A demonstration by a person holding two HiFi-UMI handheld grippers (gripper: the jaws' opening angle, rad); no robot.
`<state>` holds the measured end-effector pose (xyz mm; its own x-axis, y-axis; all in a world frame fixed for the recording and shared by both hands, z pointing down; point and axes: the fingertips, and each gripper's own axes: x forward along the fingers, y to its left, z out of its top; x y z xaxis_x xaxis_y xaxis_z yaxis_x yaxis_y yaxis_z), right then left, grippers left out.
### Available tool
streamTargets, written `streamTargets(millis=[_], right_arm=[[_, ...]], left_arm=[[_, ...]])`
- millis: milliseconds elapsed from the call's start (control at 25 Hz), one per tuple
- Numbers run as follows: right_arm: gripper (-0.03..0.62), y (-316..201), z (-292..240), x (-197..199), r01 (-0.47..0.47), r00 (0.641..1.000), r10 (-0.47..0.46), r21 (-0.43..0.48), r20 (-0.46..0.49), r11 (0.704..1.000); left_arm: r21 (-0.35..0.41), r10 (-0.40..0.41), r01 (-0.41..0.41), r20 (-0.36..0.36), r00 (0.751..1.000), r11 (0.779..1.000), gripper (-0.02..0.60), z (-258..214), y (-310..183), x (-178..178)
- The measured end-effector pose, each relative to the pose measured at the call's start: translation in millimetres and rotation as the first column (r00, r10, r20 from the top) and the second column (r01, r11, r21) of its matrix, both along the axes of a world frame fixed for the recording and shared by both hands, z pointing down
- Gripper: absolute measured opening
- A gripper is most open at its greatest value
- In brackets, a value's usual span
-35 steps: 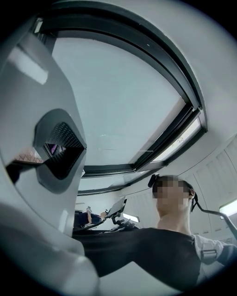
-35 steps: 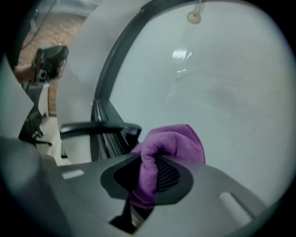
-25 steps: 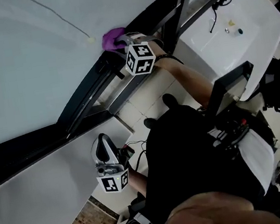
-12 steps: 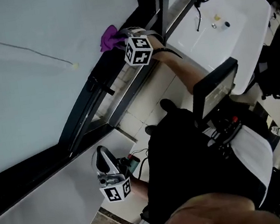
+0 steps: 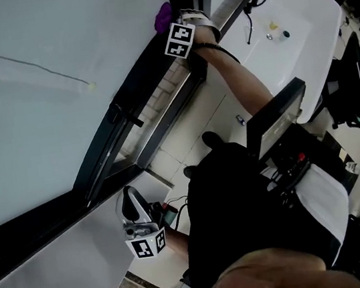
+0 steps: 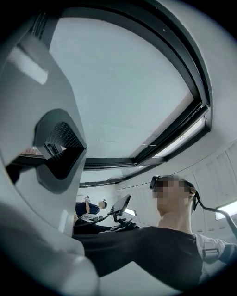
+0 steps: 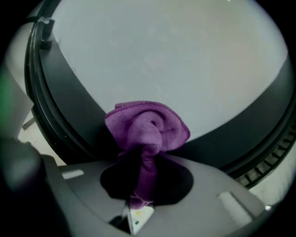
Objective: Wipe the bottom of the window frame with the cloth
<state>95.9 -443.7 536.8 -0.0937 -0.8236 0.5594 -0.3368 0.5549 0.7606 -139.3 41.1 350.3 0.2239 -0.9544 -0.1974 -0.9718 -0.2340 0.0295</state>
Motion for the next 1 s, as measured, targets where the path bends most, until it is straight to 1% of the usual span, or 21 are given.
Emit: streamTargets(millis=[80,120,160,200,240,280,320,360,400,440,480,520,600,640,680,720,760,840,920,1000], right_arm=[[0.06,-6,3,6,-0.028,0.999,0.028,0.021,-0.045,0.999],[0.06,-7,2,8,-0.039,0.998,0.04,0.02,-0.039,0.999],[0.062,-4,-1,10,-0.052,0.999,0.052,0.007,-0.008,0.999],[0.065,5,-7,8,-0.058,0.997,0.059,-0.015,0.057,0.998],[0.066,22,-19,3,-0.047,0.985,0.054,-0.045,0.164,0.998],[0.066,43,-35,-9,-0.006,0.948,0.032,-0.084,0.316,0.996],[0.066,68,-54,-28,0.073,0.867,0.0,-0.127,0.498,0.989],[0.066,93,-73,-51,0.183,0.742,-0.028,-0.162,0.67,0.97],[0.066,116,-87,-77,0.302,0.608,-0.041,-0.183,0.793,0.935],[0.066,136,-93,-102,0.403,0.514,-0.048,-0.192,0.856,0.895],[0.066,153,-92,-125,0.473,0.484,-0.066,-0.198,0.872,0.859],[0.066,166,-82,-146,0.514,0.508,-0.104,-0.205,0.855,0.833],[0.067,186,-51,-184,0.561,0.613,-0.225,-0.216,0.757,0.799],[0.067,194,-36,-197,0.575,0.661,-0.294,-0.213,0.691,0.79],[0.067,197,-26,-205,0.581,0.695,-0.352,-0.202,0.627,0.788],[0.067,197,-21,-207,0.58,0.717,-0.388,-0.187,0.579,0.793],[0.067,194,-20,-205,0.572,0.734,-0.405,-0.175,0.544,0.801],[0.067,180,-21,-192,0.542,0.771,-0.414,-0.157,0.484,0.826],[0.066,163,-18,-173,0.502,0.803,-0.394,-0.152,0.446,0.852],[0.066,141,-14,-147,0.448,0.837,-0.352,-0.155,0.419,0.881]], left_arm=[[0.005,-0.001,0.001,-0.001,1.0,1.0,0.002,0,0,1],[0.007,-0.001,0.001,-0.002,1.0,1.0,0.002,0,0,1],[0.007,-0.003,0.003,-0.001,1.0,1.0,0.002,-1,1,0],[0.005,-0.006,0.006,-0.001,1.0,1.0,0.002,0,3,-3],[0.001,-0.012,0.012,-0.001,1.0,1.0,0.002,0,6,-6],[-0.002,-0.02,0.02,-0.005,1.0,1.0,0.002,1,8,-11],[-0.003,-0.027,0.027,-0.011,1.0,1.0,0.002,2,10,-15],[-0.003,-0.034,0.034,-0.018,0.999,0.999,0.002,2,10,-17],[-0.002,-0.038,0.038,-0.024,0.999,0.999,0.002,2,9,-19],[-0.002,-0.039,0.039,-0.026,0.999,0.999,0.002,2,8,-19],[-0.002,-0.038,0.038,-0.025,0.999,0.999,0.002,1,7,-18],[-0.002,-0.038,0.038,-0.023,0.999,0.999,0.002,-1,7,-17],[-0.002,-0.046,0.046,-0.022,0.999,0.999,0.002,-2,9,-15],[-0.002,-0.053,0.053,-0.022,0.998,0.999,0.002,-3,11,-14],[-0.004,-0.06,0.06,-0.021,0.998,0.998,0.002,-3,13,-14],[-0.006,-0.065,0.065,-0.021,0.998,0.998,0.002,-3,15,-15],[-0.009,-0.067,0.067,-0.022,0.998,0.998,0.002,-4,15,-16],[-0.014,-0.069,0.068,-0.024,0.997,0.998,0.002,-4,14,-20],[-0.013,-0.067,0.067,-0.027,0.997,0.998,0.002,-2,15,-22],[-0.007,-0.064,0.064,-0.024,0.998,0.998,0.002,-1,16,-23]])
